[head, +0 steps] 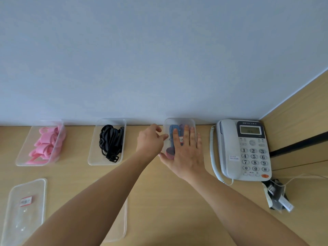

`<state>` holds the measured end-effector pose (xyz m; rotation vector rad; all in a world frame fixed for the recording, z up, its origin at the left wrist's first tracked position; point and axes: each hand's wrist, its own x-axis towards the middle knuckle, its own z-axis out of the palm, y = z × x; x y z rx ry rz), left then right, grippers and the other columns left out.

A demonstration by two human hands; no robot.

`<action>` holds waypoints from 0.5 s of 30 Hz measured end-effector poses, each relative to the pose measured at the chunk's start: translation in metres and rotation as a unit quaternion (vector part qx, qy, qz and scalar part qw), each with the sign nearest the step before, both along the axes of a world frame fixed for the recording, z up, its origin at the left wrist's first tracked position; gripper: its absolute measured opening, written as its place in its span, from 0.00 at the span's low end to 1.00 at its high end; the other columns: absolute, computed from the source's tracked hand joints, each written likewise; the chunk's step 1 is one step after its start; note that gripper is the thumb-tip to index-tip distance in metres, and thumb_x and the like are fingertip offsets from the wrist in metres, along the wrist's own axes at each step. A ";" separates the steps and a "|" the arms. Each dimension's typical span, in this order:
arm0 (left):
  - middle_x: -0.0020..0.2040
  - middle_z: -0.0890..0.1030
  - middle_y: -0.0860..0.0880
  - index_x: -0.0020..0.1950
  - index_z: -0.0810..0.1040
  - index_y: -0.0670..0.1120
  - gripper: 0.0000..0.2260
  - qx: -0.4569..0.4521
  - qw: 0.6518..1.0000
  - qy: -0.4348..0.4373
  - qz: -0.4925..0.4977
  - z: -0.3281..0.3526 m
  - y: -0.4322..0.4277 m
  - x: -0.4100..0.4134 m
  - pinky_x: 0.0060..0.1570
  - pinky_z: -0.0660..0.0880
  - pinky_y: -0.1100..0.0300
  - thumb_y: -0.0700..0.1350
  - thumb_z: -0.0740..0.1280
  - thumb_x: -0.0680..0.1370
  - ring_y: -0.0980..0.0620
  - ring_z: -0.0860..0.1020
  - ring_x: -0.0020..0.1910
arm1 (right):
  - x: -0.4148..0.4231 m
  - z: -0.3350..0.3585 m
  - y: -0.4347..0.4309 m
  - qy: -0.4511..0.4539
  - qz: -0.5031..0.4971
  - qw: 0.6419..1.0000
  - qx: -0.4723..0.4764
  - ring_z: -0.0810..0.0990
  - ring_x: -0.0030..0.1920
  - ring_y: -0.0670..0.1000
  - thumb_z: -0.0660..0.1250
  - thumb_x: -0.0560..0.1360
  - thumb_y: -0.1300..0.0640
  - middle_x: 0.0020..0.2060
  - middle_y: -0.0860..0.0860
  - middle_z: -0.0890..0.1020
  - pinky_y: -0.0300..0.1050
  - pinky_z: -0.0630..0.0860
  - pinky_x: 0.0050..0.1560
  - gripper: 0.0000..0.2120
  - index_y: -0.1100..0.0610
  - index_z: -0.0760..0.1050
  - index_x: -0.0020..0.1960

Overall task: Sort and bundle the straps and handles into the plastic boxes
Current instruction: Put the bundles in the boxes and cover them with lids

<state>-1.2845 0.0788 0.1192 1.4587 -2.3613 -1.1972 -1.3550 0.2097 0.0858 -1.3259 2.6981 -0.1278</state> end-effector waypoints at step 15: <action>0.50 0.86 0.43 0.55 0.86 0.41 0.08 -0.263 0.955 0.094 -0.100 0.026 -0.050 0.244 0.48 0.76 0.52 0.38 0.76 0.76 0.37 0.83 0.50 | 0.221 0.007 0.002 -0.024 -0.029 0.993 -0.109 0.72 0.67 0.64 0.58 0.79 0.37 0.69 0.62 0.73 0.59 0.72 0.66 0.28 0.55 0.74 0.69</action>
